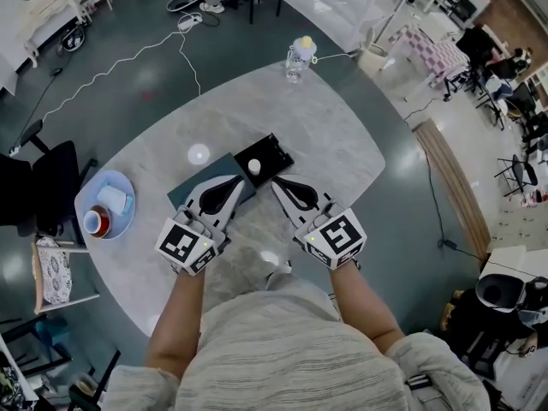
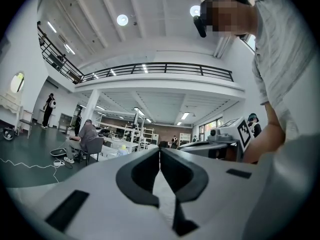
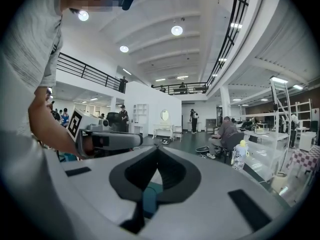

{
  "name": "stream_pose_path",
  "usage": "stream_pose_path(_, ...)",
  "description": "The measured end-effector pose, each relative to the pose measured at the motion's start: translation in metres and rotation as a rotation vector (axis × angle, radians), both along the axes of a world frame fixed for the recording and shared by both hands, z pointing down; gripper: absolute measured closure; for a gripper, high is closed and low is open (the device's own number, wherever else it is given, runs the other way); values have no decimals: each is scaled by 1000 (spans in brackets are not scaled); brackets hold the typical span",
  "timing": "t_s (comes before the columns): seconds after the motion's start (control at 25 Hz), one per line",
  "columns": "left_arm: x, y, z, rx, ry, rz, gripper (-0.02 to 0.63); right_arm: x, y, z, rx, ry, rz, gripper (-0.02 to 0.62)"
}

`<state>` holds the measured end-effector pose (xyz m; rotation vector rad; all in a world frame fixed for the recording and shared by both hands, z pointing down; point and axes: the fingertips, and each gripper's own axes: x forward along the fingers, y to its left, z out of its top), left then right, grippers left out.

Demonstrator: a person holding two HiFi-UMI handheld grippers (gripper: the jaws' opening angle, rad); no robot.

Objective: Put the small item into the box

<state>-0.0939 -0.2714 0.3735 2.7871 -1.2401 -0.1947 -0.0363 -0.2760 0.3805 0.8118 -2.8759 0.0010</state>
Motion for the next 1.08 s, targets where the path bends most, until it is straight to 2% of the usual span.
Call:
stream_pose_path(0.44, -2, -5, 1, -3, -11, 15, 584, -5, -6, -4, 3, 18, -9, 577)
stream_pose_path(0.8, -7, -10, 2, -21, 18, 5, 584, -9, -11, -9, 12, 5, -8, 577)
stream_pose_path(1.08, 0, -13, 2, -6, -5, 21, 584, -2, -14, -11, 20, -9, 12, 577)
